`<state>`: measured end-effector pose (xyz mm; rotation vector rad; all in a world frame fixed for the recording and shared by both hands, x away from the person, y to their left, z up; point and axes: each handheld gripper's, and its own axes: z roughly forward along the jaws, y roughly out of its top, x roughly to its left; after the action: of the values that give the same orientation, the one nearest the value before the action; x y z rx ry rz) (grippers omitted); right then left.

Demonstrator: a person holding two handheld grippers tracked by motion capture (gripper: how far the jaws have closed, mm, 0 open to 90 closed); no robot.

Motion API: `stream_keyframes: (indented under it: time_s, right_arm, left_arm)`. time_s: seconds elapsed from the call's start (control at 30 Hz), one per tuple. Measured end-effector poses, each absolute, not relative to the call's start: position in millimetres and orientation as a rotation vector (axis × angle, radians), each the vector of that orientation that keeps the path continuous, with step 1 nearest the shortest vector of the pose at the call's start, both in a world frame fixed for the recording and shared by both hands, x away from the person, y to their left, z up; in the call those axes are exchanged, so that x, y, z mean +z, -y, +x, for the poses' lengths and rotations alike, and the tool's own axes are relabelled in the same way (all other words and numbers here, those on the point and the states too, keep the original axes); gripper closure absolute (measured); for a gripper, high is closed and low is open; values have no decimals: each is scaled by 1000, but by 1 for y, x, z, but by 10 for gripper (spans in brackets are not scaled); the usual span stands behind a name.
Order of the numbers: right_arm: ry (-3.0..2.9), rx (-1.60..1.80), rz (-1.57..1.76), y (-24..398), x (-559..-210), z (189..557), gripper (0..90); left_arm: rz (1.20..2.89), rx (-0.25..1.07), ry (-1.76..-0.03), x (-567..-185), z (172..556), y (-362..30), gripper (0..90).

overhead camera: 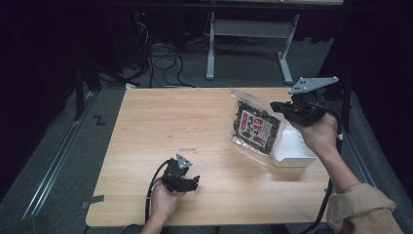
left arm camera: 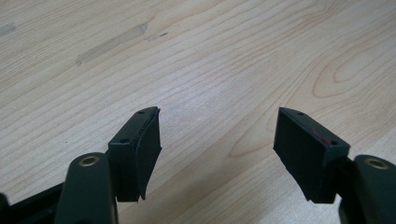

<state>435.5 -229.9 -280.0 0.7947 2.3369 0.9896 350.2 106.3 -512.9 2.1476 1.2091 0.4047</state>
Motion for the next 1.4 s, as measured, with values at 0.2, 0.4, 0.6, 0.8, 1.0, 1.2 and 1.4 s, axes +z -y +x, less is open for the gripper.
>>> stream_keyframes:
  time_s: [0.2, 0.4, 0.6, 0.8, 1.0, 1.2, 1.4]
  right_arm:
    - [-2300, 992, 833, 238, -273, 441, 900]
    - [-2263, 1007, 846, 242, -266, 442, 900]
    - [-2233, 1000, 863, 245, -259, 444, 900]
    - [-2206, 993, 872, 251, -253, 444, 900]
    - [-2168, 1003, 900, 258, -247, 444, 900]
    - [-2140, 990, 915, 267, -242, 444, 900]
    - [-2121, 967, 939, 278, -244, 445, 900]
  left_arm:
    - [2154, 401, -1209, -514, 351, -105, 320]
    - [2157, 401, -1208, -515, 350, -104, 320]
    - [2165, 400, -1203, -515, 350, -104, 320]
    - [2175, 392, -1205, -516, 351, -104, 320]
    - [2183, 393, -1201, -516, 350, -103, 320]
    - [2188, 390, -1200, -517, 351, -102, 320]
    - [2187, 387, -1203, -517, 351, -102, 319]
